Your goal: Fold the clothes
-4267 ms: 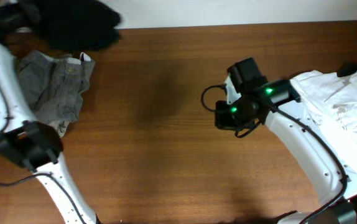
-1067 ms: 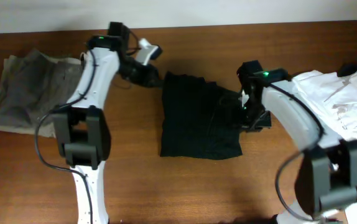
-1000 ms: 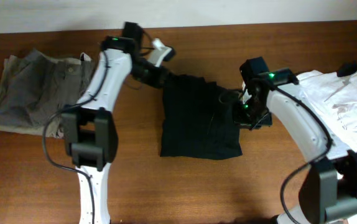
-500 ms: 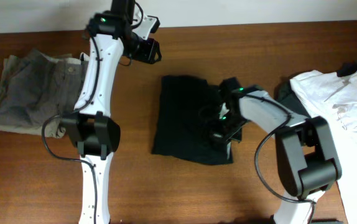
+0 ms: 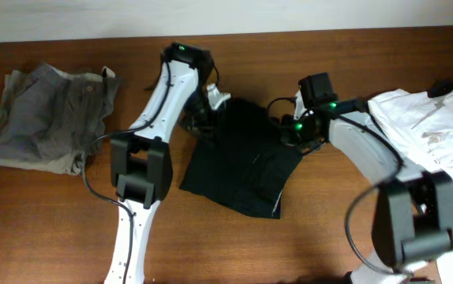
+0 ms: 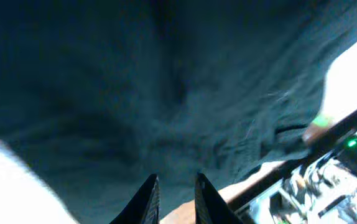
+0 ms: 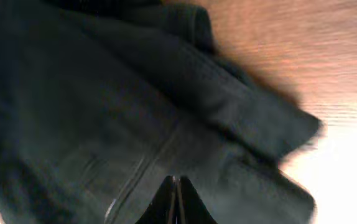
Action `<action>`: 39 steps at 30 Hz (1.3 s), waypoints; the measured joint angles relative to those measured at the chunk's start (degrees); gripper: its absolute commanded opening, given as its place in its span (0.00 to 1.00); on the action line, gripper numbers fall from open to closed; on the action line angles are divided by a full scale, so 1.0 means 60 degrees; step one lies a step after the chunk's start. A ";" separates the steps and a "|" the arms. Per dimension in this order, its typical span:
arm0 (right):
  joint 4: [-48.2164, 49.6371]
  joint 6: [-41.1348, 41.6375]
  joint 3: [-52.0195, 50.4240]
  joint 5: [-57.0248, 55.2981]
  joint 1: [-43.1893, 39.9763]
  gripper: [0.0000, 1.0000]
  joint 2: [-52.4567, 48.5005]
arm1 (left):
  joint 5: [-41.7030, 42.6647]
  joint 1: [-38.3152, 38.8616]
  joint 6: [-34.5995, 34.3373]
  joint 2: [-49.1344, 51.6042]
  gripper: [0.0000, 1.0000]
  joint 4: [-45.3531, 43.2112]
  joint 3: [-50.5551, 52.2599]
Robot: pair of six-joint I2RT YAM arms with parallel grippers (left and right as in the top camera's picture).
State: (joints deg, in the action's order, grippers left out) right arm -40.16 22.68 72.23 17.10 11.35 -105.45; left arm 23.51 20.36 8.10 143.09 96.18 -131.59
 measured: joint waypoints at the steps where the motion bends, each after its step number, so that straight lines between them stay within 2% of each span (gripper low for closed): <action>1: 0.0189 -0.0029 0.0000 0.0186 0.0000 0.04 -0.0426 | -0.0226 0.0076 0.0000 0.0000 0.15 -0.0040 0.0568; 4: 0.0022 0.0845 0.0036 0.0350 -0.0004 0.05 -0.1370 | -0.1067 0.0120 -0.0215 0.0004 0.15 -0.1286 0.1854; 6: -0.0772 0.1982 0.0171 0.0157 0.0015 0.04 -0.1399 | -0.1501 0.0120 -0.0448 -0.0215 0.15 -0.2612 0.2248; 8: -0.1617 0.2514 0.0226 0.0007 0.0087 0.04 -0.1399 | -0.1989 0.0109 -0.0572 -0.0455 0.15 -0.4834 0.2215; 11: -0.2266 0.2779 0.0215 -0.0058 0.0295 0.04 -0.1384 | -0.2204 0.0004 -0.0590 -0.0441 0.27 -0.5730 0.2033; 13: -0.2273 0.2732 0.0146 -0.0251 0.0535 0.04 -0.1359 | -0.2601 -0.0240 -0.0627 -0.0193 0.46 -0.5195 0.1147; 14: -0.2025 0.2375 0.0102 -0.0353 0.0659 0.04 -0.1260 | -0.2739 -0.0375 -0.0590 -0.0080 0.53 -0.4510 0.0586; 15: -0.1756 0.1840 0.0106 -0.0423 0.0790 0.04 -0.1064 | -0.2830 -0.0590 -0.0670 0.0117 0.65 -0.3432 -0.0503; 16: -0.1650 0.1198 0.0113 -0.0455 0.0892 0.04 -0.0714 | -0.2852 -0.0747 -0.0736 0.0153 0.69 -0.2685 -0.1377; 20: -0.1107 0.0058 0.0229 -0.0528 0.0954 0.04 0.0324 | -0.2914 -0.1282 -0.1042 0.0117 0.69 -0.0095 -0.4433; 24: -0.0521 -0.0350 0.0244 -0.0565 0.0954 0.05 0.0346 | -0.2277 -0.1716 -0.1188 -0.0004 0.69 0.0025 -0.4583; 25: -0.0430 -0.0375 0.0244 -0.0572 0.0954 0.05 0.0331 | -0.2167 -0.1803 -0.1191 -0.0189 0.70 0.0033 -0.4229; 27: -0.0339 -0.0393 0.0244 -0.0601 0.0936 0.08 0.0251 | -0.2178 -0.1902 -0.1191 -0.1249 0.73 -0.0040 -0.2419; 29: -0.0219 -0.0382 0.0244 -0.0612 0.0900 0.09 0.0106 | -0.1989 -0.1854 -0.1202 -0.2710 0.80 -0.0266 0.0459; 31: -0.0160 -0.0208 0.0248 -0.0627 0.0845 0.09 -0.0066 | -0.1180 -0.1821 -0.1242 -0.3308 0.82 -0.1224 0.2401; 33: -0.0135 0.0233 0.0248 -0.0630 0.0769 0.06 -0.0423 | -0.0033 -0.1807 -0.1373 -0.3337 0.82 -0.2856 0.4273; 36: -0.0117 0.0761 0.0248 -0.0503 0.0739 0.04 -0.1239 | 0.1056 -0.1807 -0.1796 -0.3242 0.82 -0.4142 0.6156; 39: -0.0076 0.0980 0.0251 -0.0335 0.0739 0.04 -0.1417 | 0.1464 -0.1807 -0.2138 -0.3238 0.83 -0.4841 0.6910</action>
State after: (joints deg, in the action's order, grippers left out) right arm -40.62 28.56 73.73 15.09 15.79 -113.95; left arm 32.29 9.52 -4.73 123.66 67.13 -90.13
